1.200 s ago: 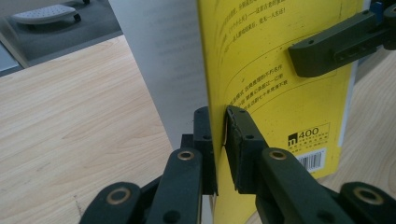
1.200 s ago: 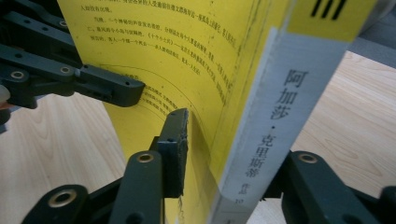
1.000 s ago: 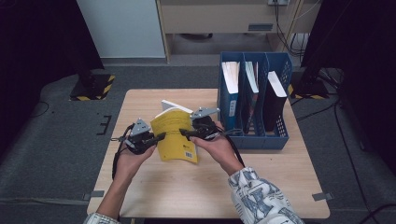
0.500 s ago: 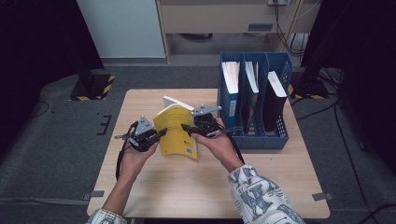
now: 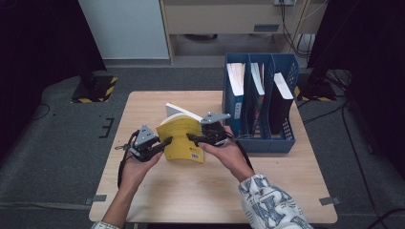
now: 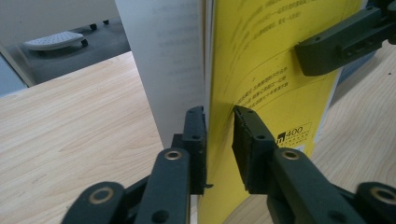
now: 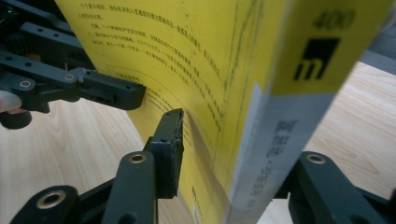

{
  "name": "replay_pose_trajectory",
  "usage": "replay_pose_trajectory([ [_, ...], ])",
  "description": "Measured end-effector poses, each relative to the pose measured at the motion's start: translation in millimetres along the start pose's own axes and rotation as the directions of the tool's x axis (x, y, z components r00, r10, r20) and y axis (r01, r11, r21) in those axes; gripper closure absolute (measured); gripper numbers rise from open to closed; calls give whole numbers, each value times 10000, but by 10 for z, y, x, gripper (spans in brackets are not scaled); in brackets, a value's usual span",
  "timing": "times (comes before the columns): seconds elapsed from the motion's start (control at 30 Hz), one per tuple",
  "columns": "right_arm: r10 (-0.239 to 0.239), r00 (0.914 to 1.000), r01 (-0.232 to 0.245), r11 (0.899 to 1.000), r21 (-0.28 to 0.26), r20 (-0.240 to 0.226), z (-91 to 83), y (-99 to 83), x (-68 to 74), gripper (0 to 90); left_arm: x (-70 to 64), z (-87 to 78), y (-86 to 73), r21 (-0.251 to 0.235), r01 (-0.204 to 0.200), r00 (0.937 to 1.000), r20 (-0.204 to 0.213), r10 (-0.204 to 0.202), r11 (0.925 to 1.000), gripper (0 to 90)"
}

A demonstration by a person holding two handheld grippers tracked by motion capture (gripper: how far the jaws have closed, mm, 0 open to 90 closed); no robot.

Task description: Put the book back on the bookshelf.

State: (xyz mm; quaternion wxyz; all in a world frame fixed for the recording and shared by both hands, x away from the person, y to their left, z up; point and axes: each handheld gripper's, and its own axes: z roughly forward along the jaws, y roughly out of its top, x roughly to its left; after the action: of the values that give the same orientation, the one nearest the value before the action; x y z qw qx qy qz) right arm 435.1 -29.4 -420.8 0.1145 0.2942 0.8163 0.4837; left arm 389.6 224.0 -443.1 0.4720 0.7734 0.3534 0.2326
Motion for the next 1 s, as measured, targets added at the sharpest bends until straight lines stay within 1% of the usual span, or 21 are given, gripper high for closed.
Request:
replay_pose_trajectory([
  [0.1,-88,9999,88,10000,-9,-86,-38,-14,8,541,-20,-20,-44,-75,83,9999,-68,-83,9999,683],
  [0.17,-168,9998,167,9998,-68,-78,-62,-10,8,521,-23,-20,-73,-71,145,9999,-84,-146,9999,679],
  [0.23,-134,9996,129,9997,-185,-249,-80,6,10,524,-15,-10,-101,-22,222,9996,-153,-223,9998,663],
  [0.3,-207,9990,195,9994,-283,-403,-93,36,27,526,-7,2,-124,-8,318,9993,-191,-319,9995,647],
  [0.33,-248,9986,235,9993,-289,-465,-98,50,38,520,-4,9,-139,51,384,9990,-251,-382,9993,639],
  [0.4,-443,9980,433,9988,-226,-448,-98,86,68,511,1,20,-162,74,492,9983,-331,-489,9988,626],
  [0.53,-413,9976,394,9986,-348,-557,-107,151,77,518,8,42,-197,151,592,9967,-567,-582,9981,610],
  [0.6,-495,9969,473,9982,-374,-610,-117,175,86,532,11,58,-212,149,641,9960,-631,-631,9978,604],
  [0.7,-536,9967,518,9982,-309,-614,-117,191,115,544,12,97,-221,236,648,9948,-801,-627,9976,605],
  [0.8,-521,9965,503,9983,-291,-658,-114,195,137,562,32,140,-219,209,786,9924,-967,-762,9967,604],
  [0.93,-561,9964,547,9982,-239,-632,-120,203,188,569,38,182,-217,276,801,9913,-1066,-768,9964,601],
  [1.0,-642,9965,632,9978,-200,-544,-125,211,214,578,31,188,-219,365,705,9914,-1128,-660,9968,589],
])
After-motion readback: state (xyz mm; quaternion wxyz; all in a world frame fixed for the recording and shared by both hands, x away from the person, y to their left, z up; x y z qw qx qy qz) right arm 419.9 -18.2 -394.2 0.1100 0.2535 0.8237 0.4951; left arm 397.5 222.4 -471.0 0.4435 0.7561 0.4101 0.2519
